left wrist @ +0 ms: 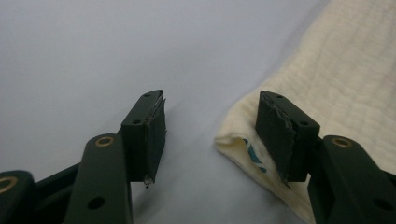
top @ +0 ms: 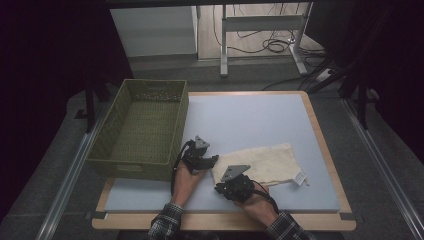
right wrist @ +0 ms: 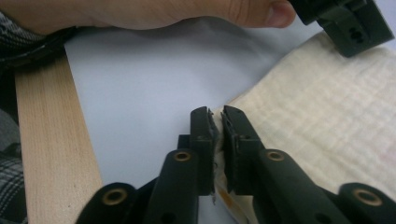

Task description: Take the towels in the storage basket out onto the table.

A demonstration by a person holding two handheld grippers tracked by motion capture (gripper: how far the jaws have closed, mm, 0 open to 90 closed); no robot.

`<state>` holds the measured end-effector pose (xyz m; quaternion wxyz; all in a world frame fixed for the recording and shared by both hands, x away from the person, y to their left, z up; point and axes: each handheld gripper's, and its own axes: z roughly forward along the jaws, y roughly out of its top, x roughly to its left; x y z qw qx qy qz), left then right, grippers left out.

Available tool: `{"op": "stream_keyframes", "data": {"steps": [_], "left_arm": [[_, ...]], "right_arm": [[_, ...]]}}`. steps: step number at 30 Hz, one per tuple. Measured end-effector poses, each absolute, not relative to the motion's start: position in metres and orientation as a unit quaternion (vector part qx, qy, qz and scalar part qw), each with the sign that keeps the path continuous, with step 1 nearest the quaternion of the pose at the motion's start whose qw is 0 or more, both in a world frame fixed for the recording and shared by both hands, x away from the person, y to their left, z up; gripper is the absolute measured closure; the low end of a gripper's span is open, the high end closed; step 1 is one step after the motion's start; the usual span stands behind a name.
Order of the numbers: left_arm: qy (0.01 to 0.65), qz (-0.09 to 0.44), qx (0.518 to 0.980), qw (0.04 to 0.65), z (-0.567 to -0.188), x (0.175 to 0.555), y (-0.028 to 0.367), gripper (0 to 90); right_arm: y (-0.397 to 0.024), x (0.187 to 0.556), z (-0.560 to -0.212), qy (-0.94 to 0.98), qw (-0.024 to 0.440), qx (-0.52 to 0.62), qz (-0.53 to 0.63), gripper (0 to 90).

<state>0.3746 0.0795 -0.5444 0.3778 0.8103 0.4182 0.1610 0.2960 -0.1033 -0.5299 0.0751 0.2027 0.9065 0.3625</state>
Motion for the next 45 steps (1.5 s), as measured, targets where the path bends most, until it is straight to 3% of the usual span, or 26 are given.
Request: {"op": "stream_keyframes", "data": {"steps": [3, 11, 22, 32, 45], "left_arm": [[0.411, 0.160, 0.812, 0.382, -0.544, 0.374, 0.079, 48.7], [0.398, 0.126, 0.816, 0.400, -0.543, 0.371, 0.078, 85.6], [0.398, 0.184, 0.813, 0.384, -0.521, 0.362, 0.071, 86.9], [0.376, 0.159, 0.815, 0.412, -0.501, 0.375, 0.061, 86.6], [0.326, 0.136, 0.823, 0.445, -0.491, 0.396, 0.018, 86.5]], "right_arm": [[-0.104, 0.297, -0.530, 0.903, 0.066, 0.213, 0.366, 85.4], [-0.100, 0.299, -0.531, 0.899, 0.040, 0.217, 0.377, 85.9], [-0.092, 0.300, -0.519, 0.891, 0.031, 0.209, 0.403, 85.8], [-0.117, 0.301, -0.502, 0.878, 0.043, 0.223, 0.421, 85.8], [-0.172, 0.304, -0.484, 0.860, 0.072, 0.258, 0.434, 85.7]]}}
